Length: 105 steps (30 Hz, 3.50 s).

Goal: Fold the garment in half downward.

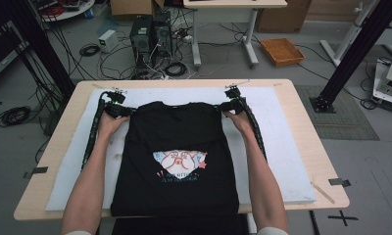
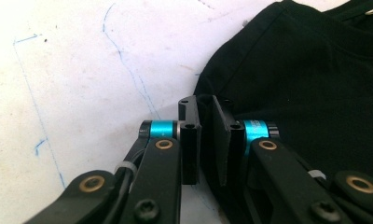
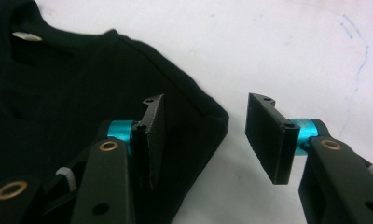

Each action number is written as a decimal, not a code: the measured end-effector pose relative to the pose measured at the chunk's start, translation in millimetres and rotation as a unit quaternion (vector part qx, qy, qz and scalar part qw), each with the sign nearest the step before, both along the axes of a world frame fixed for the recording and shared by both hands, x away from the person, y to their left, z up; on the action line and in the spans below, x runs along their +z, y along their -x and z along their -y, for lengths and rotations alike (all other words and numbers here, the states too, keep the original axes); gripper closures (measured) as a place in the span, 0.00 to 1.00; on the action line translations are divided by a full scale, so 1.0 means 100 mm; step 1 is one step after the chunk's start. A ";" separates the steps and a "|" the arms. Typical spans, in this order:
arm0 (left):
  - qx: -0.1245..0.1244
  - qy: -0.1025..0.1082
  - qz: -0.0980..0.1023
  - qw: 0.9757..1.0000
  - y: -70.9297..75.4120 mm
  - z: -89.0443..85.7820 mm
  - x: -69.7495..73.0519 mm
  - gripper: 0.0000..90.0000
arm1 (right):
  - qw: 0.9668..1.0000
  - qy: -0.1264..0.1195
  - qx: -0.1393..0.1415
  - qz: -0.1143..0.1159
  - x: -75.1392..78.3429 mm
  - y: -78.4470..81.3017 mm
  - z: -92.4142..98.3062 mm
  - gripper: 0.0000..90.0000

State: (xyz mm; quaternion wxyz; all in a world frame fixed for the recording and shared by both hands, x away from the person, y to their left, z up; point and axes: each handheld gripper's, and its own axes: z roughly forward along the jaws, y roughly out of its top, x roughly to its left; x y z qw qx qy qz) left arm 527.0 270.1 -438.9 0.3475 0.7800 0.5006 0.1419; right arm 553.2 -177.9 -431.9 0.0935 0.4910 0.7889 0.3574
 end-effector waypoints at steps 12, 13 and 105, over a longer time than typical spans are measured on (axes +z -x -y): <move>-0.001 0.002 0.004 1.000 0.01 -0.01 -0.01 0.91 | 1.000 0.008 -0.004 -0.009 -0.06 -0.01 -0.01 0.74; 0.000 0.002 0.004 1.000 0.01 -0.01 -0.01 0.91 | 1.000 0.011 -0.003 -0.006 -0.06 -0.01 0.00 0.76; -0.088 0.063 0.099 0.989 0.84 0.01 0.53 0.92 | 0.991 -0.032 0.073 0.104 0.47 0.86 0.46 0.95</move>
